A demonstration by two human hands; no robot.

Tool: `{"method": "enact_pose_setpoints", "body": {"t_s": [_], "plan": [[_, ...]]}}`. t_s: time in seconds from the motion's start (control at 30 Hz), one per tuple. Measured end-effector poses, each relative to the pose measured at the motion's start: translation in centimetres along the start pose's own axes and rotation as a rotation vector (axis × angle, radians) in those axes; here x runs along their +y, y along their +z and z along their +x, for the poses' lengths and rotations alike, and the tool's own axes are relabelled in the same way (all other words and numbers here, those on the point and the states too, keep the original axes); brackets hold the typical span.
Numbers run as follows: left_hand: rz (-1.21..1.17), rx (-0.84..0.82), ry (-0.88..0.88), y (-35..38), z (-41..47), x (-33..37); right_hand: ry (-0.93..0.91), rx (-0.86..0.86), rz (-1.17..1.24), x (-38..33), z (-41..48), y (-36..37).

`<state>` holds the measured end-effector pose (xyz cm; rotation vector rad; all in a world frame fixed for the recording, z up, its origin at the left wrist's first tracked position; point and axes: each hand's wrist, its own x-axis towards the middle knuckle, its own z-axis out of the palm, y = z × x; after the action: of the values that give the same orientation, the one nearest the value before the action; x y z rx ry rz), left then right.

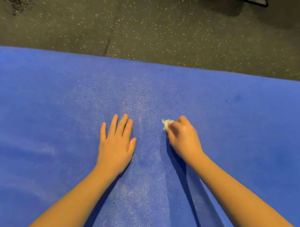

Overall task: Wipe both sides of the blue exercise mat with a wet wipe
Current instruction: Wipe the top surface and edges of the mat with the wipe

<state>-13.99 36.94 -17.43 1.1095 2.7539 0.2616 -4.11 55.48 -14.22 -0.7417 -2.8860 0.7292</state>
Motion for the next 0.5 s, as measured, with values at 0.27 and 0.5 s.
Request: {"method": "enact_pose_setpoints", "body": {"t_s": [0.27, 0.5], "plan": [[0.042, 0.015, 0.042, 0.3, -1.7, -0.4, 0.202, 0.203, -0.059, 2.9, -0.9, -1.1], [0.058, -0.053, 0.037, 0.0, -1.5, -0.4, -0.193, -0.183, -0.010, 1.0, -6.2, -0.9]]}}
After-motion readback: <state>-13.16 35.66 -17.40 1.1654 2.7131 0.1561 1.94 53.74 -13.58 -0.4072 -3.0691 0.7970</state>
